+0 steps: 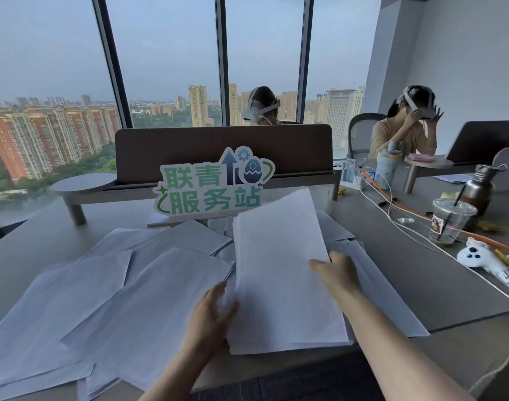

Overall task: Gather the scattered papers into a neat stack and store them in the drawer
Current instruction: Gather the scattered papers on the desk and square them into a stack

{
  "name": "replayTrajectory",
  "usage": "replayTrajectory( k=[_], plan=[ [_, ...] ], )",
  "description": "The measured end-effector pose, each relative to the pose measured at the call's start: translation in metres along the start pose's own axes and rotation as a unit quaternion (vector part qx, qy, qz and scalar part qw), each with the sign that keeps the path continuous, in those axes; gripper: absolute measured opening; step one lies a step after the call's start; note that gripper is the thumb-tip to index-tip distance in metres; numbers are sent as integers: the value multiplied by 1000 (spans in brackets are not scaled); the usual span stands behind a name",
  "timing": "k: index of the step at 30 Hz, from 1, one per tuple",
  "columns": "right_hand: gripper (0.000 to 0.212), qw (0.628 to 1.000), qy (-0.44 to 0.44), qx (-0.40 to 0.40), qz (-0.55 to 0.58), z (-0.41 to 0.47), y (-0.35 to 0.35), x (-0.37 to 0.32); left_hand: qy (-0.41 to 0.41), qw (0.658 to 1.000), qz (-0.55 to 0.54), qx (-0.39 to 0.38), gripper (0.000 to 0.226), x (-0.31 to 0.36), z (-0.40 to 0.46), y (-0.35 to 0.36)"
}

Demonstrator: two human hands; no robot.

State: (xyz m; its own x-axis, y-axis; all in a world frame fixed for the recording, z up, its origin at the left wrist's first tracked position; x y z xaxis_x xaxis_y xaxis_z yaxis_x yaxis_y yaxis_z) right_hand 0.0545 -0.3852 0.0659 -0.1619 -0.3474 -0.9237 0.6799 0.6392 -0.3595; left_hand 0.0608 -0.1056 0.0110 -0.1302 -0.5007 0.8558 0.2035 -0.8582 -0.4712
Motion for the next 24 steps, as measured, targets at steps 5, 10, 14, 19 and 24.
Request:
replayTrajectory(
  k=[5, 10, 14, 19, 24],
  plan=[
    [8, 979, -41, -38, 197, -15, -9, -32, -98, 970, -222, 31, 73, 24, 12, -7],
    [9, 954, -69, -66, 283, -33, -5, -56, -94, 951, -288, 62, 42, 47, 19, -28],
    [26, 942, -72, -107, 310, -51, 5, -60, -86, 943, -308, 88, 15, 49, 17, -39],
    [27, 947, -59, -129, 288, -68, 28, -39, -121, 943, -301, 69, 14, 28, 8, -38],
    [26, 950, -40, -144, 274, -70, 38, -28, -104, 958, -252, 92, 23, 18, 6, -36]
  ],
)
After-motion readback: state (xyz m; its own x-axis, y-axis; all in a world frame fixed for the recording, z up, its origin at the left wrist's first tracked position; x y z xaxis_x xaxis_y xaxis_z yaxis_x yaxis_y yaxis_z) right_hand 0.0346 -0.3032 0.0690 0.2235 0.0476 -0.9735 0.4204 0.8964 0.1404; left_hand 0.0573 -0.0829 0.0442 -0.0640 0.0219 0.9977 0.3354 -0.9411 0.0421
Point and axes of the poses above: each hand's wrist, its own z-axis towards the middle knuckle, its own y-axis out of the palm, x = y × z, the point moved 5 cm from there along z, towards the middle knuckle, and after that the axes turned 13 degrees about x, right-handed, at the moved point
